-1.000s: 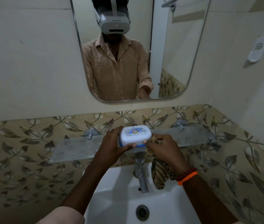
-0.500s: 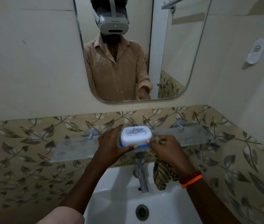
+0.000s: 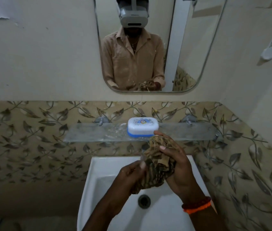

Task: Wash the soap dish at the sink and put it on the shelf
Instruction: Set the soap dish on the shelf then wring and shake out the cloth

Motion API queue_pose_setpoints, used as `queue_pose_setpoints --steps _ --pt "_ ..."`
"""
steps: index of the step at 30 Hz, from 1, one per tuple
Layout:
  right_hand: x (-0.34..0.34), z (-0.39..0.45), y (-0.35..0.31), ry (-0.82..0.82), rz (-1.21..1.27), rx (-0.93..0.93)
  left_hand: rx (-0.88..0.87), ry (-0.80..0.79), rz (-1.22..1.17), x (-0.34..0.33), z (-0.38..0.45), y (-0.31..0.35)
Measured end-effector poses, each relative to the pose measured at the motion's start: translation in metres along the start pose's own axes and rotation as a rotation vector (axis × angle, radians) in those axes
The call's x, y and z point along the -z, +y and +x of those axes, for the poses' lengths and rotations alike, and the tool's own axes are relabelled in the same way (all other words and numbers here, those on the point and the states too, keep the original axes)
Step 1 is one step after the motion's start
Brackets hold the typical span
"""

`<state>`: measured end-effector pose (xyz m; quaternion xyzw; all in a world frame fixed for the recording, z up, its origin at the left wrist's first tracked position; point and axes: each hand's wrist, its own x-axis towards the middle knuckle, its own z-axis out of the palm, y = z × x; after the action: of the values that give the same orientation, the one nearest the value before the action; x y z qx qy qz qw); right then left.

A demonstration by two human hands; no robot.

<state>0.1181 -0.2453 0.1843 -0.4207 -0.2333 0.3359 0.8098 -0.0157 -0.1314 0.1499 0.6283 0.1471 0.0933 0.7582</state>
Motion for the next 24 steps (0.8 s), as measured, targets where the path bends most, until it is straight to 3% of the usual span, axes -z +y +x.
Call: queue_pose_setpoints --steps 5,12,18,24 --pt "-0.002 -0.016 0.002 -0.127 0.192 -0.046 -0.11 0.157 -0.002 -0.002 -0.032 -0.002" --pt "0.002 -0.03 0.008 -0.267 0.126 -0.163 -0.255 0.433 -0.005 -0.005 -0.065 0.001" --pt "0.011 -0.04 0.002 -0.134 -0.294 -0.249 -0.233 0.624 -0.099 0.005 -0.074 -0.005" --pt "0.001 -0.039 0.004 -0.057 -0.283 -0.339 -0.117 0.654 -0.215 0.013 -0.076 0.005"
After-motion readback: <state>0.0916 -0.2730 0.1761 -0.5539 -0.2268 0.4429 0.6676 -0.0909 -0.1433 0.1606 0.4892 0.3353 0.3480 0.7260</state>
